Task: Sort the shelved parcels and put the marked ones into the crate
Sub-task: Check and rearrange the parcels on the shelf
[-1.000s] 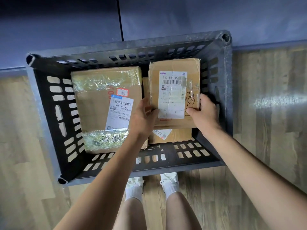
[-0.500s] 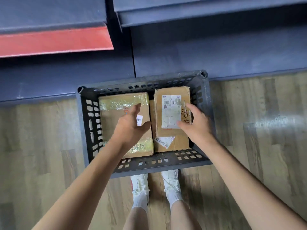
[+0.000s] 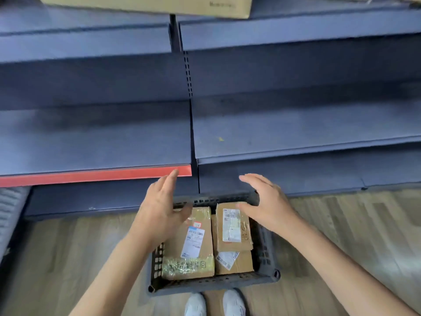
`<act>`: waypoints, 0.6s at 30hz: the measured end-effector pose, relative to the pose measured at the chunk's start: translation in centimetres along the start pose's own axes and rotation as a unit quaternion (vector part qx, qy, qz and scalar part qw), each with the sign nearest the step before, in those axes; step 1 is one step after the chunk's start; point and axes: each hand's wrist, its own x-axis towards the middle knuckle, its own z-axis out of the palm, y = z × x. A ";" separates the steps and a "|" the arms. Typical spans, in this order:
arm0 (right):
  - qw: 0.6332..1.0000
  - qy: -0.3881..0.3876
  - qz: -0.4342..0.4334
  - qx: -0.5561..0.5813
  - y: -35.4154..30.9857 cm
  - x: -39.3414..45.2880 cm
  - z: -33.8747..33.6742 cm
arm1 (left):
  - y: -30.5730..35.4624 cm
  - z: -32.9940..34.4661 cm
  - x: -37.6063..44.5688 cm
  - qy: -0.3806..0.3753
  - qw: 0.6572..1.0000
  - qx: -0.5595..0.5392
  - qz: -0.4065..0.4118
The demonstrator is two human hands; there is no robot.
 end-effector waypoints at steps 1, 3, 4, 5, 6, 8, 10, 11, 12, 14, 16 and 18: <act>1.000 0.014 -0.015 -0.009 -1.4 -0.6 -1.7 | 1.1 -2.0 -0.4 0.018 1.000 0.001 0.017; 0.998 0.042 -0.049 -0.022 -4.4 -1.7 -5.1 | 3.1 -6.2 -1.1 0.061 0.997 0.013 0.048; 0.996 0.054 -0.066 -0.026 -5.9 -2.3 -6.8 | 4.1 -8.2 -1.5 0.081 0.995 0.021 0.059; 0.994 0.065 -0.082 -0.032 -7.3 -3.0 -8.5 | 5.1 -10.3 -2.0 0.099 0.992 0.030 0.068; 0.992 0.076 -0.095 -0.037 -8.9 -3.6 -10.1 | 6.0 -12.2 -2.5 0.114 0.990 0.035 0.076; 0.987 0.092 -0.128 -0.035 -12.0 -4.7 -12.9 | 7.8 -15.9 -3.9 0.145 0.985 0.034 0.091; 0.979 0.107 -0.171 -0.035 -15.1 -5.6 -15.3 | 9.3 -19.3 -5.4 0.173 0.979 0.042 0.101; 0.975 0.113 -0.188 -0.037 -16.7 -6.1 -16.3 | 9.9 -21.0 -6.2 0.192 0.975 0.049 0.100; 0.972 0.117 -0.201 -0.037 -18.4 -6.4 -17.2 | 10.4 -22.6 -7.1 0.212 0.971 0.057 0.096; 0.963 0.131 -0.234 -0.035 -21.7 -6.9 -18.6 | 11.0 -25.8 -9.0 0.247 0.963 0.079 0.076; 0.950 0.151 -0.272 -0.034 -24.9 -7.1 -19.6 | 11.2 -28.8 -11.1 0.280 0.952 0.106 0.057; 0.937 0.161 -0.310 -0.030 -27.7 -7.4 -20.0 | 11.0 -31.6 -13.1 0.317 0.938 0.136 0.040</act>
